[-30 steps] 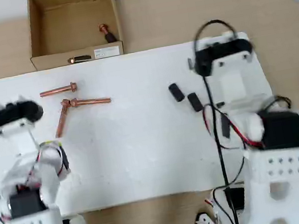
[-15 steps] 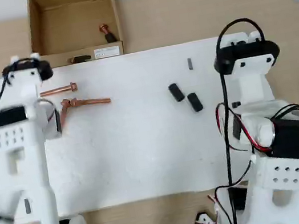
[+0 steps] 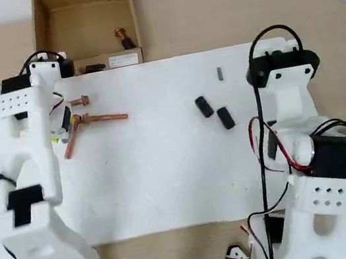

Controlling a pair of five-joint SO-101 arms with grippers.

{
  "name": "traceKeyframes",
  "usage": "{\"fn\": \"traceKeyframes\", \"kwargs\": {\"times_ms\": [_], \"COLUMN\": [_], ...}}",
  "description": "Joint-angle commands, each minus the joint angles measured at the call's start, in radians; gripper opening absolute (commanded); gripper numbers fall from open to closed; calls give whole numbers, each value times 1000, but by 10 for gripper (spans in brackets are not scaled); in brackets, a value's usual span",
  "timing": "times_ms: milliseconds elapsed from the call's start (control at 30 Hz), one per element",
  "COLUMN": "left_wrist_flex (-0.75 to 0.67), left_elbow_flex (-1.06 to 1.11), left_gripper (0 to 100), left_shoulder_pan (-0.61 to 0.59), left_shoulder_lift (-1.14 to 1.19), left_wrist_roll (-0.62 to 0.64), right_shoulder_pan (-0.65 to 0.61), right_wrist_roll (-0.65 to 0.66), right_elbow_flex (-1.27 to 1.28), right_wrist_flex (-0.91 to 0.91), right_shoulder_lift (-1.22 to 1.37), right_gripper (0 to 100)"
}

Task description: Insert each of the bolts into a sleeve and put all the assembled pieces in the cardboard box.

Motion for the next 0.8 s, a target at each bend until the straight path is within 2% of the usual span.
{"fn": "traceKeyframes", "kwargs": {"times_ms": [0,300,767], "left_wrist_flex": [25,77,81], "left_elbow_flex": [-149,-359,-509], "left_gripper": [109,111,100], "left_shoulder_pan": [2,38,55], "left_shoulder_lift": [51,193,433], "left_wrist_roll": [-8,-55,-55], "right_shoulder_pan": [10,10,4], "right_wrist_roll": [-9,-9,-9], "right_elbow_flex": [-1,4,4], "right_wrist_flex": [-26,-28,-28], "right_shoulder_lift": [-18,-15,-13], "right_gripper": [10,10,10]}}
